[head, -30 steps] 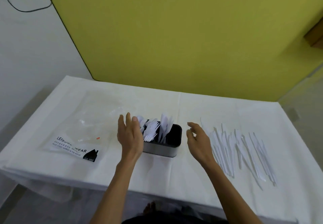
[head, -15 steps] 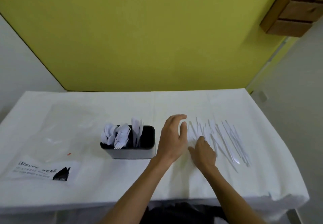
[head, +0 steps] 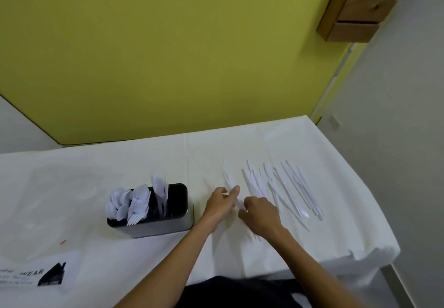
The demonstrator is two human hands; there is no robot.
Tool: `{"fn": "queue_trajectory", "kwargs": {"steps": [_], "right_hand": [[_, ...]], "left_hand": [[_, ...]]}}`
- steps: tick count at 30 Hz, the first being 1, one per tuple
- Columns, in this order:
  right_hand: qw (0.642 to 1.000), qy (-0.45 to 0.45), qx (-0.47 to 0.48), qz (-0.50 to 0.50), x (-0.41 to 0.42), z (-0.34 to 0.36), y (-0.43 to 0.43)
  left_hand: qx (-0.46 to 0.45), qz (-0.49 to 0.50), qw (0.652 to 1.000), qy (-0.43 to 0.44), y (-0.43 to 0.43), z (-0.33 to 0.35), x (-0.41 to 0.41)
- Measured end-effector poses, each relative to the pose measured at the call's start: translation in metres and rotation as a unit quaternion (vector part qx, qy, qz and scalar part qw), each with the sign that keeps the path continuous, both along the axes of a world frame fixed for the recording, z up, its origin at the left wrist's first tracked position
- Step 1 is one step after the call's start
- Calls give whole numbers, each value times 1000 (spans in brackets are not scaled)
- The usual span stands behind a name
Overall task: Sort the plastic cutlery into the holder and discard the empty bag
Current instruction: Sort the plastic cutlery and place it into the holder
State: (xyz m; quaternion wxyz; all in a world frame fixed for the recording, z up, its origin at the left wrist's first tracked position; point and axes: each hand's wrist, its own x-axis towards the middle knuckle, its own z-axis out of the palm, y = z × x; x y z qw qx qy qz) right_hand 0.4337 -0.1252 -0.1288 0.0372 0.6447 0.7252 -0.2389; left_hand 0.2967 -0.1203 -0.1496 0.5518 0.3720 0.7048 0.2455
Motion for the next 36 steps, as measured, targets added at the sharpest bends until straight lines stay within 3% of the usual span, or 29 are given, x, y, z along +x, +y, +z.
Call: {"fn": "queue_trajectory", "kwargs": {"steps": [4,7,9,11,13,17,20,24,27,29,32,36], "right_hand": [[997,75,2,26,0,7,2],[989,149,-15,-17,6,5,19],[989,139,-7,-49,2,0,33],[996,73,-4,-48,-10,-6,42],[999,20,-6,-38,-26,-11,47],[999,-5,-53,8,-37,-12,52],[989,95,-112,5,-29,-2,44],[978,181,-105,11,-8,16,27],[986,145,-19,-82,19,7,27],[988,64,17,-139,33,-1,26],[992,-28,-6,-122,34,-13,21],[990,-32,14,-138,26,-13,25]], "left_hand": [[11,44,998,-39,18,7,12],[8,155,986,-69,29,7,4],[3,241,966,-90,35,4,-8],[-5,275,957,-87,40,2,-16],[-14,276,957,-92,43,2,-19],[-31,255,962,-92,47,-1,-24],[-46,216,971,-88,49,-5,-23],[-39,123,990,-56,54,-7,-9],[-14,129,990,-49,57,-11,-2],[-16,139,989,-49,58,-11,1],[-21,135,988,-70,57,-10,9],[-28,153,980,-127,57,-9,14]]}}
